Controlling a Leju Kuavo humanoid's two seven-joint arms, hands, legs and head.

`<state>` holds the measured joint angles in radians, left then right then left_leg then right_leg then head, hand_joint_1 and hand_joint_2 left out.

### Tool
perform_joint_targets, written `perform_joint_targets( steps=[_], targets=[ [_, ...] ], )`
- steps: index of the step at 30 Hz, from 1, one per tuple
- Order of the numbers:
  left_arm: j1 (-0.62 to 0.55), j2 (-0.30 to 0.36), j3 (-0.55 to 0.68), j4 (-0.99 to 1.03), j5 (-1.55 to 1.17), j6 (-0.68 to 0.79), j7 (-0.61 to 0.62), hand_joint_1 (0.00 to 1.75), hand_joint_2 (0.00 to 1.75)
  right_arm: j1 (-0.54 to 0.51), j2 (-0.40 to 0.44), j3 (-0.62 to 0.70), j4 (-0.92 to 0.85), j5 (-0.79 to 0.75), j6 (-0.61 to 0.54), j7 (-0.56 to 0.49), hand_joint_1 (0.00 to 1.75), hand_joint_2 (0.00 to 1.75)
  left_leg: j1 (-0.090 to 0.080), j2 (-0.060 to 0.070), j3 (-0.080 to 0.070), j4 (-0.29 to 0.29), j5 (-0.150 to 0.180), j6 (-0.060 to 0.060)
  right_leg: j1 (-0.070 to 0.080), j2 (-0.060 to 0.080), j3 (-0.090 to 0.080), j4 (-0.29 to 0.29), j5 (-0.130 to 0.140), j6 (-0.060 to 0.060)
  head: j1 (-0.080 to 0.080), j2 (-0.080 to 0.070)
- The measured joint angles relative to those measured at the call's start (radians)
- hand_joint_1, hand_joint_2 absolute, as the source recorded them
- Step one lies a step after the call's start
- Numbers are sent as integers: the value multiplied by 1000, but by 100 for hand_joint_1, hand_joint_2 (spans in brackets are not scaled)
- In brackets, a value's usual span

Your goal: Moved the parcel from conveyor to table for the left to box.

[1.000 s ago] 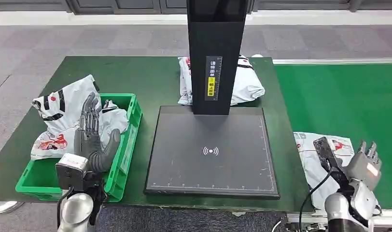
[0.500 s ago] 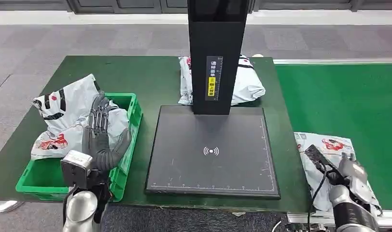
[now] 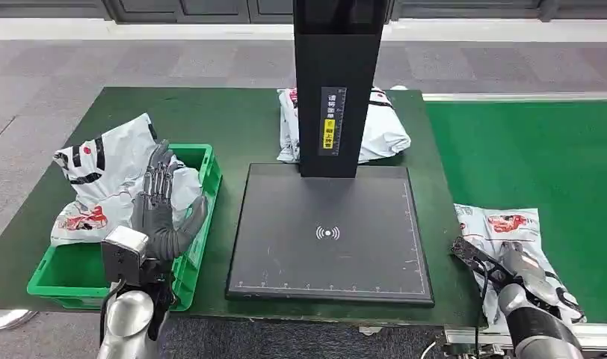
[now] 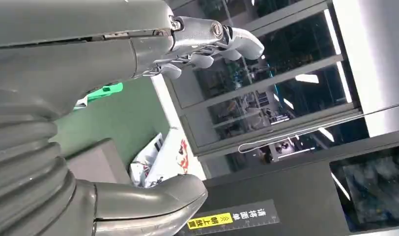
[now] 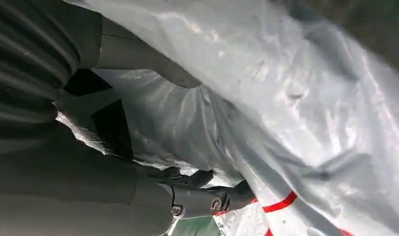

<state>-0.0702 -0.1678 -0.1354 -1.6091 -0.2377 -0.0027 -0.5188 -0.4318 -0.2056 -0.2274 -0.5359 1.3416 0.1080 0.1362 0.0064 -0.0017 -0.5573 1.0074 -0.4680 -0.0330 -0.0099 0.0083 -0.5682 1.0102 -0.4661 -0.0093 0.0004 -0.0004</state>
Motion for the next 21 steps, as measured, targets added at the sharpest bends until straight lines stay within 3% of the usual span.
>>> perform_joint_targets(
  steps=[9,14,21],
  targets=[
    [6,4,18,-4,-2,6,13,0,175,-31,4,0,14,-95,-102,27,175,175,-1,-1,-3,1,3,4,-1,-2,-1,0,3,4,0,0],
    [18,4,27,-22,-8,7,18,0,175,-46,19,-51,13,-250,-178,-35,175,175,-2,-1,-6,1,3,4,-1,-2,-3,0,3,5,0,0],
    [23,4,40,-39,-11,7,20,0,175,-43,53,-164,-25,-494,-142,-182,175,175,-2,-3,-9,1,3,4,-1,-2,-7,0,3,5,0,0]
  ],
)
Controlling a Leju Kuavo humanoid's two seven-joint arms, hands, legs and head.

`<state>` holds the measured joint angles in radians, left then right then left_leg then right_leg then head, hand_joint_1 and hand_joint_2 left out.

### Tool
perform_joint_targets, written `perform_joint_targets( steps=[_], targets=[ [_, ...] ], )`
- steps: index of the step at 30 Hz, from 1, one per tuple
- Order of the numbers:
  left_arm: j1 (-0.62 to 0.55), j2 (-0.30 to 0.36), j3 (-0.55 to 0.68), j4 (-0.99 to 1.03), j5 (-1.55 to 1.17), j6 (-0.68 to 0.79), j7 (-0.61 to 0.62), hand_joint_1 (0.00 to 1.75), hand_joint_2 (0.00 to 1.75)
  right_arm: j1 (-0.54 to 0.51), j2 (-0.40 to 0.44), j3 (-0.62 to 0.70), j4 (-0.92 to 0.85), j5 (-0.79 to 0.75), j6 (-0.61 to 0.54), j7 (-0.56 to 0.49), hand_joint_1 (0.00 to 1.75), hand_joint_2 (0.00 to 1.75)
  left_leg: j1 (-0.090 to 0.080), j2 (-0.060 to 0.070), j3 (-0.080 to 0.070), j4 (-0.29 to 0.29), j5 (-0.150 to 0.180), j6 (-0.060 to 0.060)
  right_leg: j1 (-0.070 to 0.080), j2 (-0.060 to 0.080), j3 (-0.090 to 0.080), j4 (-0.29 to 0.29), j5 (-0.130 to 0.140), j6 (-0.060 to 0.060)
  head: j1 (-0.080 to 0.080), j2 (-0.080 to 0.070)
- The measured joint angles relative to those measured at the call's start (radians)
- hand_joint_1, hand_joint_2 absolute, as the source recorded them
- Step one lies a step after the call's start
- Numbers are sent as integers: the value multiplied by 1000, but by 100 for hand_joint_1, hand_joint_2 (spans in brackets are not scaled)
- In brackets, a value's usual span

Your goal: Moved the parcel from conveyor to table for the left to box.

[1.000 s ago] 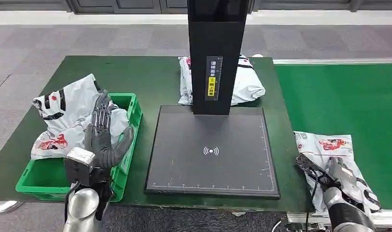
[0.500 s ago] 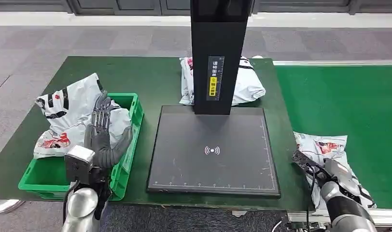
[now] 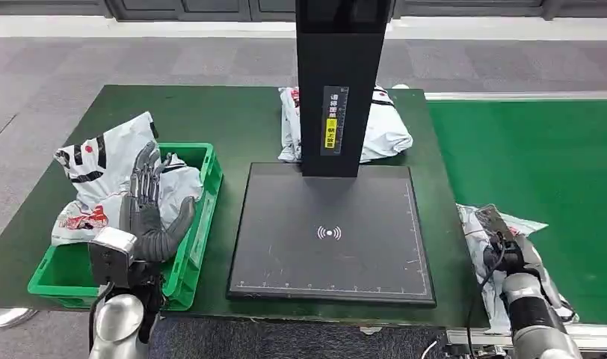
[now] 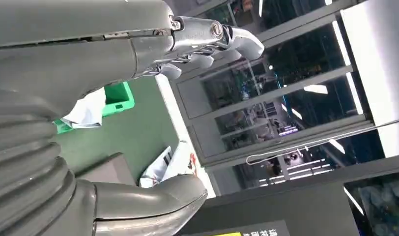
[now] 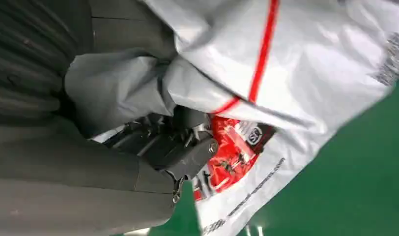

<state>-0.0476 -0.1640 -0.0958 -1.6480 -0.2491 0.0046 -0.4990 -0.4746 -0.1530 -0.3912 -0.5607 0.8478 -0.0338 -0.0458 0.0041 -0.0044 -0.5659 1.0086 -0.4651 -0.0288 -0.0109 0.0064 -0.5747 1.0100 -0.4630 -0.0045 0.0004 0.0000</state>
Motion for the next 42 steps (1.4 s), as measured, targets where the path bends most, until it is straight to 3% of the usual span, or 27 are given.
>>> perform_joint_targets(
  steps=[4,7,12,16,28,42],
  targets=[
    [0,0,6,1,-9,1,-24,0,175,17,45,-133,-71,-536,292,-215,175,175,0,0,-1,0,0,0,0,1,-2,0,0,0,0,0],
    [-4,-2,10,10,-11,2,-41,0,175,34,79,-170,-126,-859,436,-207,175,175,0,0,-2,0,0,0,0,0,-2,0,0,0,0,0],
    [-24,-16,19,31,-14,2,-47,0,175,66,152,-157,-245,-1113,490,-161,175,175,0,2,-2,0,0,-1,0,2,-3,0,0,0,0,0],
    [-33,-23,21,42,-15,2,-48,0,175,98,191,-44,-350,-1195,463,-141,175,175,0,3,-2,0,1,-1,0,3,-4,0,0,0,0,0],
    [-34,-32,23,51,-16,13,-52,0,175,113,231,161,-466,-1228,439,-138,175,175,0,0,-5,0,2,-1,0,0,-5,0,0,0,0,0],
    [-24,-44,22,64,-11,23,-63,0,175,-23,288,513,-445,-1199,447,-83,175,175,0,1,-8,0,4,-2,1,1,-9,1,2,-2,0,0]
  ],
)
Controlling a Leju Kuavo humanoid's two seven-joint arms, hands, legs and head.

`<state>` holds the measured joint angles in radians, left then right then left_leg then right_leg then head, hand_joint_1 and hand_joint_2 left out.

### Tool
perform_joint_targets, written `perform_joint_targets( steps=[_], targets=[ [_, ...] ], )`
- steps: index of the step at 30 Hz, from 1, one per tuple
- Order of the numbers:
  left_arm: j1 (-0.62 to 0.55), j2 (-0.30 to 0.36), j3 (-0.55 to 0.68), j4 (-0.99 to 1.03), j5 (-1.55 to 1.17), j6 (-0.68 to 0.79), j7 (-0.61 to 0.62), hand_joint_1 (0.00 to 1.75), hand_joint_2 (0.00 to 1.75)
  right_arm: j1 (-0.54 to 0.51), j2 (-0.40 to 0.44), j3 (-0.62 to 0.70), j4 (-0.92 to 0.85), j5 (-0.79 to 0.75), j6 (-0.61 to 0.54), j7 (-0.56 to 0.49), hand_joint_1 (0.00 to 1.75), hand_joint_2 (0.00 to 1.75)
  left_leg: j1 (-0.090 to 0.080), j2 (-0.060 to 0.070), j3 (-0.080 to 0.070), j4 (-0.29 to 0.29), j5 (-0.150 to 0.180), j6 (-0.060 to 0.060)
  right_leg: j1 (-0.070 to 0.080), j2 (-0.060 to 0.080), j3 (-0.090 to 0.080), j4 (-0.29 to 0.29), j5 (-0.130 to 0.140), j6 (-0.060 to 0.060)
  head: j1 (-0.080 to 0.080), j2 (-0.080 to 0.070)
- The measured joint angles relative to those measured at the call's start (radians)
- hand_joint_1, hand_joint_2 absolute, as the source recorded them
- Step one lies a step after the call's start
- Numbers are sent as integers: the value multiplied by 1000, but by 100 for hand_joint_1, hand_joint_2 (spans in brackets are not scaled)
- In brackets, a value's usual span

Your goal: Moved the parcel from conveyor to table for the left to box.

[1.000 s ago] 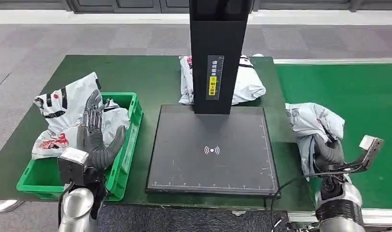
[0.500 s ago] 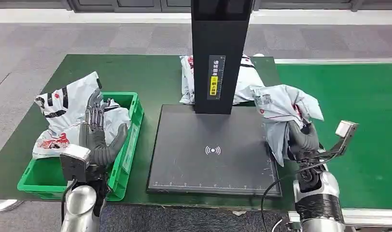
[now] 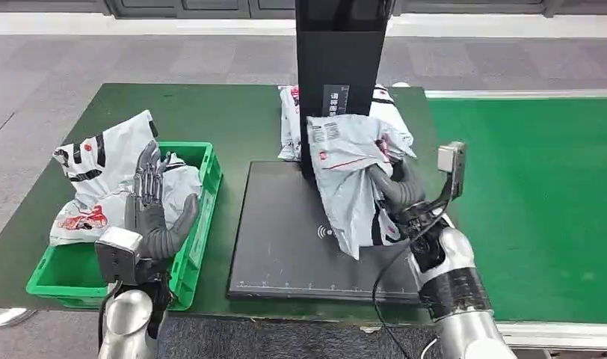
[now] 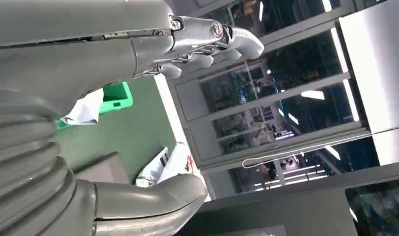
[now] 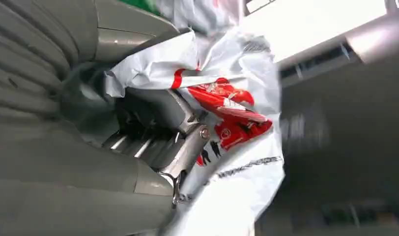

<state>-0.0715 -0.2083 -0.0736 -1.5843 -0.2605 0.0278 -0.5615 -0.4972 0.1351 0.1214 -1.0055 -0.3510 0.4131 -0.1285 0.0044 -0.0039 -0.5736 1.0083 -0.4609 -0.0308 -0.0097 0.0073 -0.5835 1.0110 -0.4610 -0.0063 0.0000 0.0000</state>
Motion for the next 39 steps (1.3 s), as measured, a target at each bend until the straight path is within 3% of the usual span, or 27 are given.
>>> perform_joint_targets(
  steps=[7,8,14,18,23,39],
  targets=[
    [-1,-4,-2,13,11,5,-1,0,175,-67,34,137,59,-43,16,36,169,175,0,-2,-1,0,1,0,0,-3,0,0,0,0,0,0],
    [-3,-4,-3,16,13,7,-2,0,175,-81,42,155,77,-48,16,45,0,0,0,-2,-1,0,1,0,0,-2,0,0,0,0,0,0],
    [-13,-7,-9,30,21,11,-2,0,175,-136,76,248,170,-23,16,51,0,0,0,-3,-2,0,1,0,0,-3,0,0,0,0,0,0],
    [-15,-6,-9,34,27,24,-2,0,175,-190,89,370,256,145,-14,25,0,0,0,-2,-2,0,1,0,0,-2,-1,0,0,0,0,0],
    [10,-2,-9,22,32,31,-2,0,175,-214,96,496,333,333,-143,15,0,0,0,-3,-2,0,1,0,0,-3,-1,0,0,0,0,0],
    [34,5,-8,5,31,32,2,0,175,-253,87,618,411,518,-174,47,0,0,0,-3,-2,0,1,0,0,-3,-1,0,0,0,0,0]
  ],
)
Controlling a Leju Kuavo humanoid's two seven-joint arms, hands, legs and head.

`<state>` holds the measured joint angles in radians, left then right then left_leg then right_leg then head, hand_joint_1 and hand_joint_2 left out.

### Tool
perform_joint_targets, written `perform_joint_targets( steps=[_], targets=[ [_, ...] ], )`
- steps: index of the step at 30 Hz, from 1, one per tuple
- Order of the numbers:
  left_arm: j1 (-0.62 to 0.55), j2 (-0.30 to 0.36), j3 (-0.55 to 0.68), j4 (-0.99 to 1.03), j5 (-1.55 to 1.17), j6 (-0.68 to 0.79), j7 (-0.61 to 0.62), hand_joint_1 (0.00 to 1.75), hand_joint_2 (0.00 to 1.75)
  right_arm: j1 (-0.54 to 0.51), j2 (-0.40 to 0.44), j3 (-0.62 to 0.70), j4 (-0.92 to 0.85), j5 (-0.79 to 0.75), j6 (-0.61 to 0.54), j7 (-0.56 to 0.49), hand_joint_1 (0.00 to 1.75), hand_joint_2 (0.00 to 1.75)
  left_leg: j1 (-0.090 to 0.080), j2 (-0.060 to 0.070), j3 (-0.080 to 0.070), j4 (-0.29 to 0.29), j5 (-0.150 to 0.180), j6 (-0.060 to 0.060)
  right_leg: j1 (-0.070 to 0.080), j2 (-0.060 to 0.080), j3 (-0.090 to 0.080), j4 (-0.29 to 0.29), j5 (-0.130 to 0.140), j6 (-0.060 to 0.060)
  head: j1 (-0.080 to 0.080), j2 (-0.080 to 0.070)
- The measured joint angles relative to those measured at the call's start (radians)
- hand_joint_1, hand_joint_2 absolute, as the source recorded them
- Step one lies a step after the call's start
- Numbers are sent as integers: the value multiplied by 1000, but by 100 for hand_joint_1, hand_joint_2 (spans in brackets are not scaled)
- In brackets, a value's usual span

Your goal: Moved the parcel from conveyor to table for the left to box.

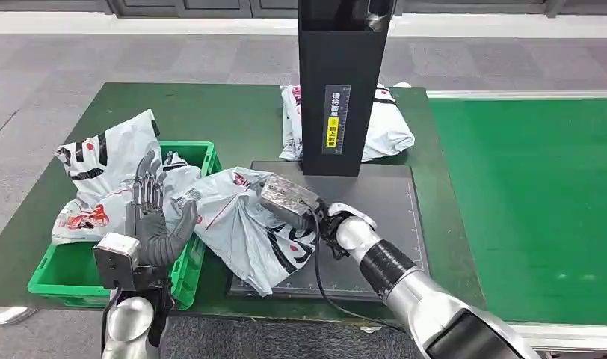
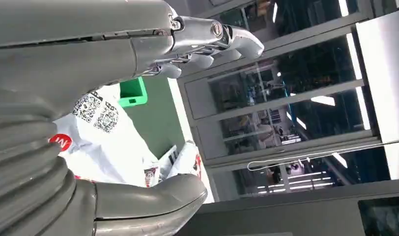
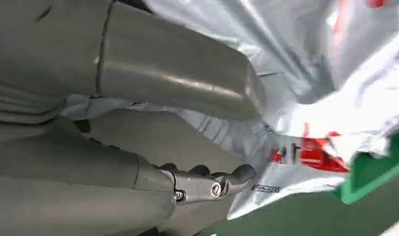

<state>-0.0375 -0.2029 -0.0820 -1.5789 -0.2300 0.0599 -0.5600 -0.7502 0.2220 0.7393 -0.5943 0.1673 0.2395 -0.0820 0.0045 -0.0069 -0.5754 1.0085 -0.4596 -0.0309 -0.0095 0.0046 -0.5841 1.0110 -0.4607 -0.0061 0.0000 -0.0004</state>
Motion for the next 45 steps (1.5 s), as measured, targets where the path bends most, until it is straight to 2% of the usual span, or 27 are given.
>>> perform_joint_targets(
  steps=[4,14,17,20,21,24,27,31,37,41,45],
  targets=[
    [4,0,2,-16,-10,-1,19,0,175,-5,-9,41,18,160,-60,51,0,0,0,0,0,0,0,0,0,0,0,0,0,0,0,0],
    [44,1,18,-66,-28,0,32,0,175,14,-63,35,-26,363,-234,163,0,0,0,0,0,0,0,0,0,0,0,0,0,0,0,0],
    [61,0,19,-81,-47,9,35,0,175,97,-89,-21,-164,422,-404,174,0,0,0,0,0,0,0,0,0,0,0,0,0,0,0,0],
    [73,1,19,-88,-97,15,38,0,175,211,-103,-138,-397,414,-478,100,0,0,0,0,-1,0,0,0,0,0,-2,0,0,0,0,0],
    [72,1,19,-86,-126,14,40,0,175,243,-103,-178,-470,391,-485,66,0,175,0,0,-1,0,0,0,0,0,-2,0,0,0,0,0],
    [67,4,3,-69,-232,-7,53,0,175,342,-103,-274,-679,319,-529,-32,0,175,0,0,-1,0,-1,1,0,0,-2,-1,-1,0,0,0],
    [36,19,-55,-19,-459,-27,97,0,175,445,-105,-355,-849,214,-573,-133,0,175,0,-1,-1,0,-1,1,-1,-1,-1,-1,-1,0,0,0],
    [-23,44,-190,109,-776,-21,188,0,175,556,-105,-425,-1031,169,-565,-180,0,175,-1,1,-1,0,-1,1,-2,1,-2,-1,0,1,0,0],
    [-129,51,-341,311,-1012,0,274,0,175,649,-97,-471,-1155,166,-548,-189,0,175,-1,2,0,1,-1,1,-2,1,-2,-1,1,2,0,0],
    [-229,37,-444,500,-1096,21,305,0,175,664,-84,-498,-1172,149,-531,-189,0,175,-1,2,0,1,0,1,-2,1,-1,-1,2,1,0,0],
    [-270,25,-488,596,-1102,23,307,0,175,668,-79,-514,-1172,143,-527,-195,0,175,-1,2,0,1,0,1,-1,2,-2,-1,2,1,0,0]
  ],
)
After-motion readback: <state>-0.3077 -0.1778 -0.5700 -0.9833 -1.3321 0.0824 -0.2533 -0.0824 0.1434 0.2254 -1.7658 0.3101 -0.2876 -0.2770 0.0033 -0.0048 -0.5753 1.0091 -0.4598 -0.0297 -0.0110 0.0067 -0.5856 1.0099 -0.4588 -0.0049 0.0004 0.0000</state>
